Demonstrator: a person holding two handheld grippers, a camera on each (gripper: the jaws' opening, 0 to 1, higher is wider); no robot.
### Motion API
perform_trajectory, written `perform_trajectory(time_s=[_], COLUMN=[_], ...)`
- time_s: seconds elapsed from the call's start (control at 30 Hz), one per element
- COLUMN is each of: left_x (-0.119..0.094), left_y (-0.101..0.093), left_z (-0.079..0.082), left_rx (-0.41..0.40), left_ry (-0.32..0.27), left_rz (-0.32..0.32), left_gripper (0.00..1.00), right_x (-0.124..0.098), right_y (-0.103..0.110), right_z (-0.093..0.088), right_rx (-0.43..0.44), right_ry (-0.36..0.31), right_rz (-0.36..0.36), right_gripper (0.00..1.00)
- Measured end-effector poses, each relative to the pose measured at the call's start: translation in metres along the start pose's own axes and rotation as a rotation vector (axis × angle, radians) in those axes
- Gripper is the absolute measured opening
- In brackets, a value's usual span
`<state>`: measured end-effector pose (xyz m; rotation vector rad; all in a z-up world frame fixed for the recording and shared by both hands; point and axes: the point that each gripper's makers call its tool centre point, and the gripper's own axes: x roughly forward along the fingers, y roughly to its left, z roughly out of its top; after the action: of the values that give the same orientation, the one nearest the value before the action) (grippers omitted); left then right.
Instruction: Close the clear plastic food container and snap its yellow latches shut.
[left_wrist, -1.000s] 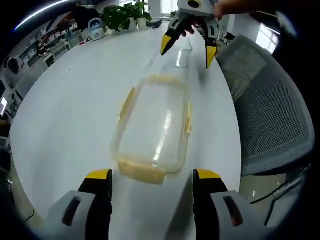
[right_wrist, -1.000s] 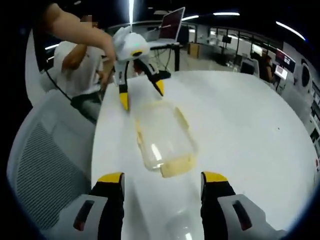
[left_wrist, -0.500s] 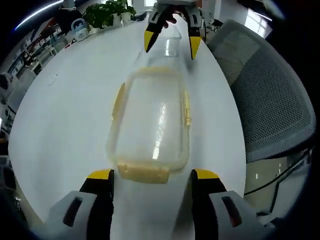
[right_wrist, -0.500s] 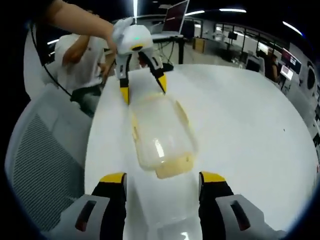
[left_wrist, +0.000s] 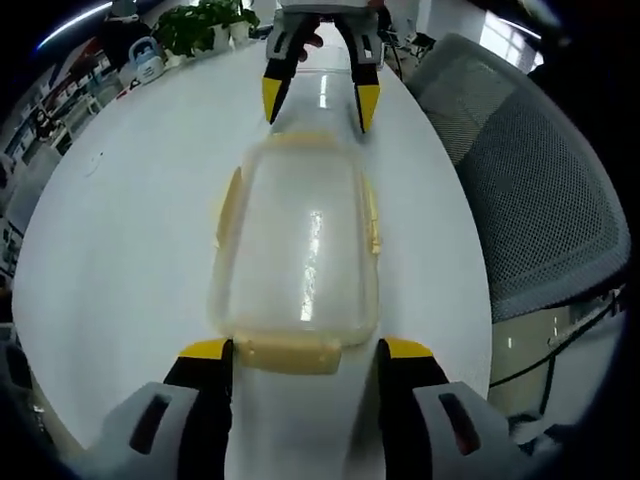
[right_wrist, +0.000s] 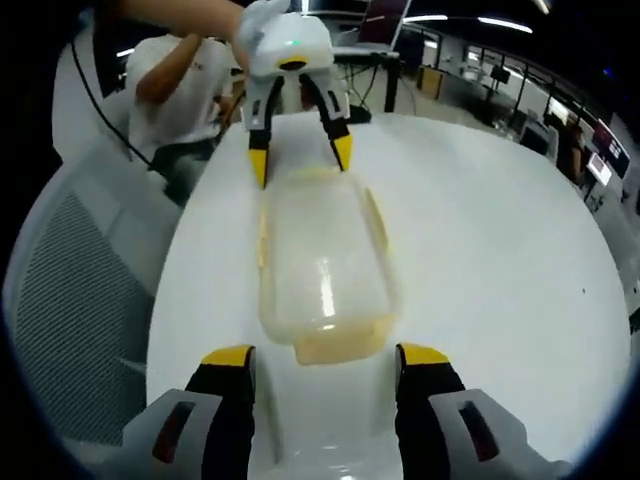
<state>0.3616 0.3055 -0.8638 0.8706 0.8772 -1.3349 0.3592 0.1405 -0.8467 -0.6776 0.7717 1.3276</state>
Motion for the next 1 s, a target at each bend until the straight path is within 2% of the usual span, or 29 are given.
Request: perform_trajectory(time_s=[0.37,0.6,0.93,1.0], left_x=[0.0,0.0,0.0,0.0], left_y=[0.001,0.002,0.003,0.004], left_z=[-0.001,-0.001,-0.001,-0.001], left_rx=[-0.001,0.003,0.007,-0.002], left_ry=[0.003,0.014,0.02,0.017], left_rz=[-0.012,-0.014,-0.015,-0.012], left_gripper=[0.58,0.56,0.55,0.51], right_x=[0.004,0.009,0.016,0.017], right_y=[-0.006,0.0,0.0,-0.002], right_z=[0.001,0.001,-0.004,-0.005], right_rx=[-0.027,-0.054,-0.084,-0.086], right_ry=[0.026,0.041,0.076,0.084], right_rz=[0.007,0.025,0.034,0.028], right_gripper=[0.55,0.54,0.49,0.46])
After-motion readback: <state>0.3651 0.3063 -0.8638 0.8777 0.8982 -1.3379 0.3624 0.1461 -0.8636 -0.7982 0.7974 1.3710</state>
